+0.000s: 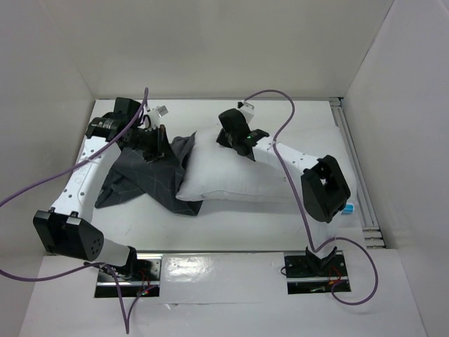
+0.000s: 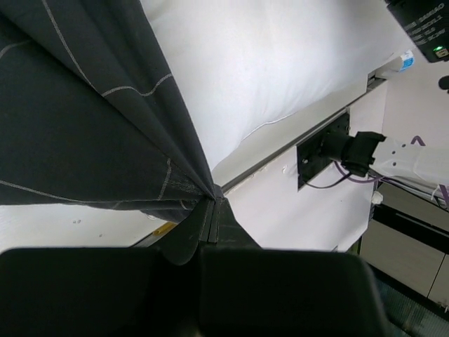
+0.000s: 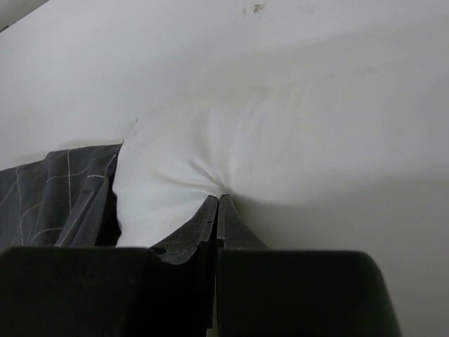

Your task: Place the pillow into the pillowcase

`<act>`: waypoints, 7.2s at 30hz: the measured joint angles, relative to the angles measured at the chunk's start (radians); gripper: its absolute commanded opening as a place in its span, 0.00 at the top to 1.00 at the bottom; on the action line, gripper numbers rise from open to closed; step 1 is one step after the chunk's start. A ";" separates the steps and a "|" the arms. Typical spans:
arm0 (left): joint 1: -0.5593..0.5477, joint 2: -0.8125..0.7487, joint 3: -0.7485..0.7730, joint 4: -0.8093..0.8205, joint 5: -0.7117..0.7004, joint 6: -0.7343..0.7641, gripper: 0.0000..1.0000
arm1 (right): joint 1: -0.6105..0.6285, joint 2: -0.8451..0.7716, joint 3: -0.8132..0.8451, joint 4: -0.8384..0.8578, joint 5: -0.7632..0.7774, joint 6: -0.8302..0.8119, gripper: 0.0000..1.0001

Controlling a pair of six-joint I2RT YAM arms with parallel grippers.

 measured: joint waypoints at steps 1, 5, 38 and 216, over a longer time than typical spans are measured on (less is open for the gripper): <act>0.000 0.000 0.000 0.001 0.002 0.000 1.00 | 0.003 -0.009 -0.019 0.013 0.003 0.002 1.00; 0.000 0.000 0.000 0.007 0.024 -0.005 1.00 | 0.021 -0.063 -0.099 0.056 0.028 0.019 1.00; -0.082 0.614 0.478 0.045 -0.367 -0.100 0.36 | 0.075 -0.118 -0.197 0.117 0.083 0.037 1.00; -0.386 -0.315 -0.858 0.501 -0.762 -0.686 0.36 | 0.345 -0.427 -0.111 -0.387 -0.137 -0.542 0.01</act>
